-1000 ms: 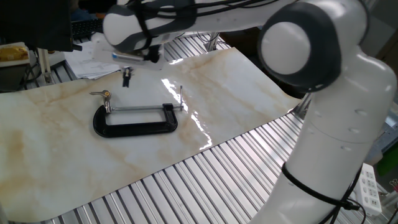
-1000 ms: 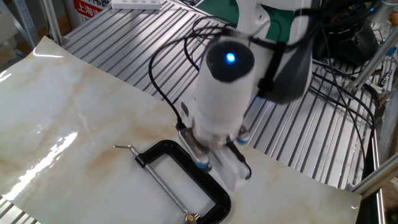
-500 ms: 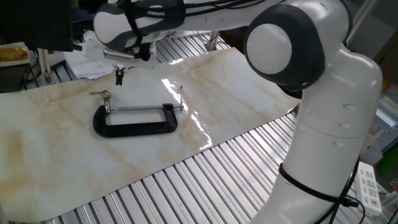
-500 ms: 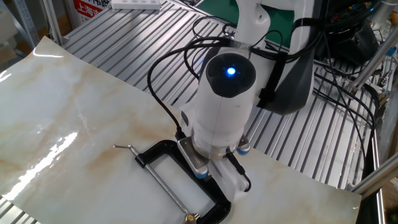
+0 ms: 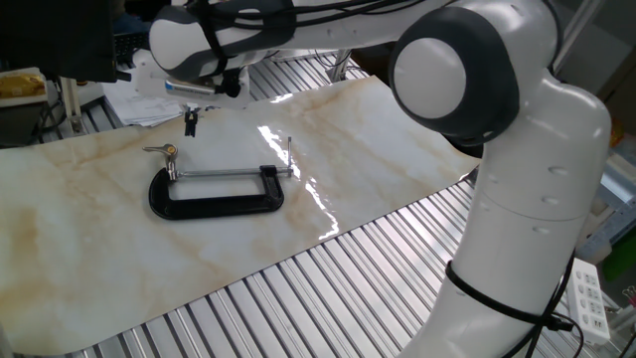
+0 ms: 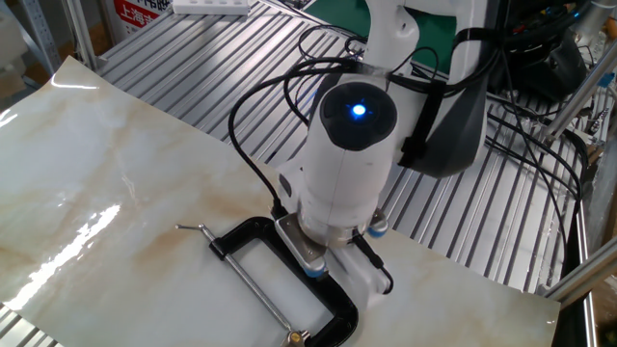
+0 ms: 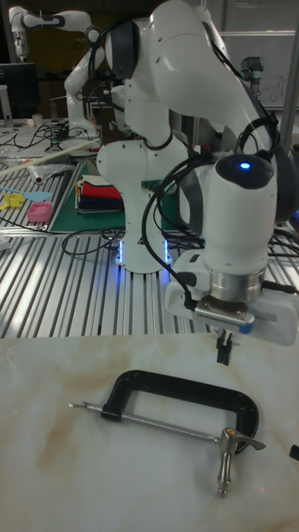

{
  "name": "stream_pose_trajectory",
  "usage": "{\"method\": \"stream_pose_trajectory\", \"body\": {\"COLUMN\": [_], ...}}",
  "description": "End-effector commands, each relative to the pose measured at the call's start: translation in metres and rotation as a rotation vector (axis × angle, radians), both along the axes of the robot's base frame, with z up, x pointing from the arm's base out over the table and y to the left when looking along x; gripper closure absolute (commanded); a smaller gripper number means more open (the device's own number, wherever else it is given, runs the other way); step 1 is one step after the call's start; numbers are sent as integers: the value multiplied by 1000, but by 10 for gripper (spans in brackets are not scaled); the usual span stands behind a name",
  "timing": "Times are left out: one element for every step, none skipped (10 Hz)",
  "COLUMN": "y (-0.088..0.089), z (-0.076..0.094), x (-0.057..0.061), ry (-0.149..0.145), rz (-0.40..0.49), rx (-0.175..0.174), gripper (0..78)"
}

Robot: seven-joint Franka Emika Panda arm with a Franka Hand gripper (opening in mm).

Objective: Turn off the water tap

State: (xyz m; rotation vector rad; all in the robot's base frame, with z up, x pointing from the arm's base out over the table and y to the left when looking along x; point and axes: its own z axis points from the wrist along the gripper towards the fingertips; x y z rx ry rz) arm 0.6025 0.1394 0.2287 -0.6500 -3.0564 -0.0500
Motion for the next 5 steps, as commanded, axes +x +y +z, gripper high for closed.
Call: {"method": "stream_pose_trajectory", "body": {"y": [0,0,0,1,5], "z": [1,1,1,1,-3], "x": [1,1,1,1,3], "ry": [28,24,25,31,28], "rz": [61,49,62,66,54], "rx": [11,4,15,28,24], "gripper": [776,776,776,776,776]}}
